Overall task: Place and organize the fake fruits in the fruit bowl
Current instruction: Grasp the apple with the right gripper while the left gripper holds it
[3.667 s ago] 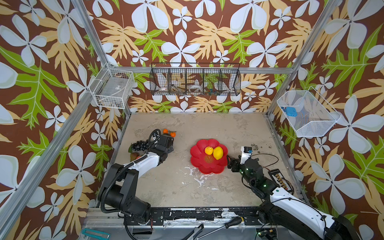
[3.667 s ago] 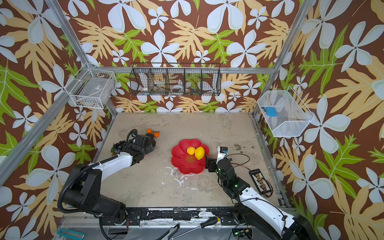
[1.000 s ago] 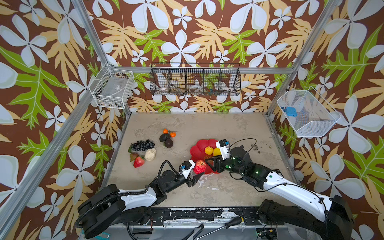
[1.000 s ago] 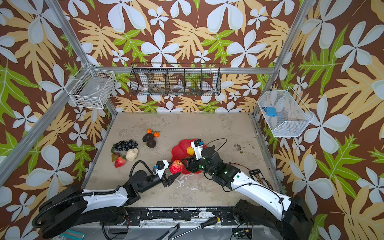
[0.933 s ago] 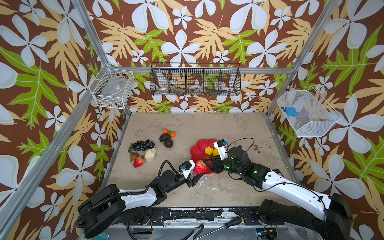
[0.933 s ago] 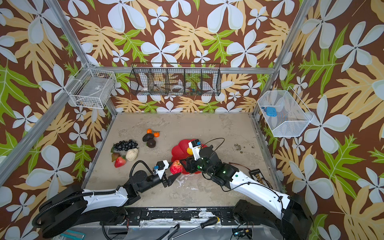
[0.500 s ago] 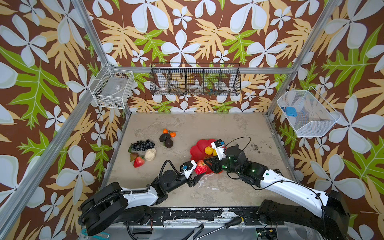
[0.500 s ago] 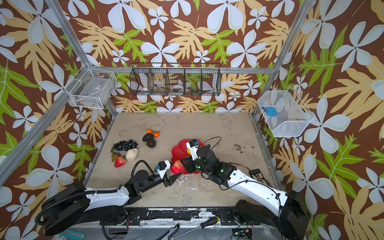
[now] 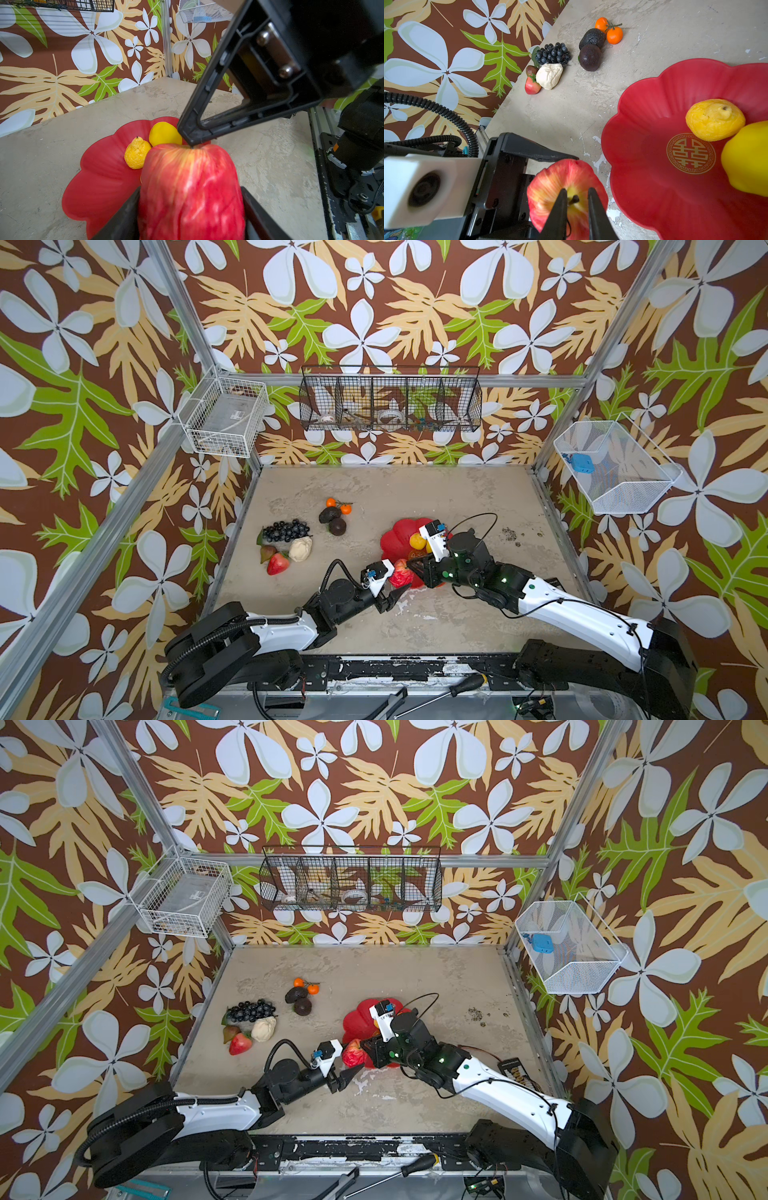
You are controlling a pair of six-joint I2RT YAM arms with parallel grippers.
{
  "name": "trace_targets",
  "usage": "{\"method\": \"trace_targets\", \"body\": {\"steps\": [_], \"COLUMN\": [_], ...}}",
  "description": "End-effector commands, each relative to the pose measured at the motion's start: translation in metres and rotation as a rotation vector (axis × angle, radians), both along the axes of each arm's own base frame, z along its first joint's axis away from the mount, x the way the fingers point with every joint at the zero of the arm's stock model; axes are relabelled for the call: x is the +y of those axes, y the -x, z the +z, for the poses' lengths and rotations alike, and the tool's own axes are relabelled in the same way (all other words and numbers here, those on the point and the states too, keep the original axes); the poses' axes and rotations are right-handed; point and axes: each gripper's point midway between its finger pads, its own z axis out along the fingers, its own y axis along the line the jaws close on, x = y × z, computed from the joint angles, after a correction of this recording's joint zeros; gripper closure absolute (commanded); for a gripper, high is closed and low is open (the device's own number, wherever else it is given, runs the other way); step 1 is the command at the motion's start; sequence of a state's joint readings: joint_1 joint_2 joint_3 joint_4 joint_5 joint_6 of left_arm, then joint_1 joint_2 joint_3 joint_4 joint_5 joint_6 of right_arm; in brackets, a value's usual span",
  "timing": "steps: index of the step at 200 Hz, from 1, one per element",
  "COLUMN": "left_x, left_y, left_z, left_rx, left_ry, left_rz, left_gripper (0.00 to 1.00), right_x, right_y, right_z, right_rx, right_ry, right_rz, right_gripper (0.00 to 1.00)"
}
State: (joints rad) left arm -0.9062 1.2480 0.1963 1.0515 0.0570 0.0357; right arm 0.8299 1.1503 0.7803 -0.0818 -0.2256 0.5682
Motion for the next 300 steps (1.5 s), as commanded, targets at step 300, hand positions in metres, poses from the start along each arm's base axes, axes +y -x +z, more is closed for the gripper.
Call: {"method": "trace_targets", "body": {"steps": [300], "left_x": [0.114], "left_y": [-0.033], "left_z": [0.052], "left_rx": [-0.081], "left_ry": [0.179], "left_rz": [0.599], "left_gripper": [0.0], "right_x": [0.01], "right_y": [-0.1], "right_z": [-0.057], "right_rx": [-0.157], "right_ry": [0.405], "right_rz": [-0.204], "right_gripper": [0.99]}}
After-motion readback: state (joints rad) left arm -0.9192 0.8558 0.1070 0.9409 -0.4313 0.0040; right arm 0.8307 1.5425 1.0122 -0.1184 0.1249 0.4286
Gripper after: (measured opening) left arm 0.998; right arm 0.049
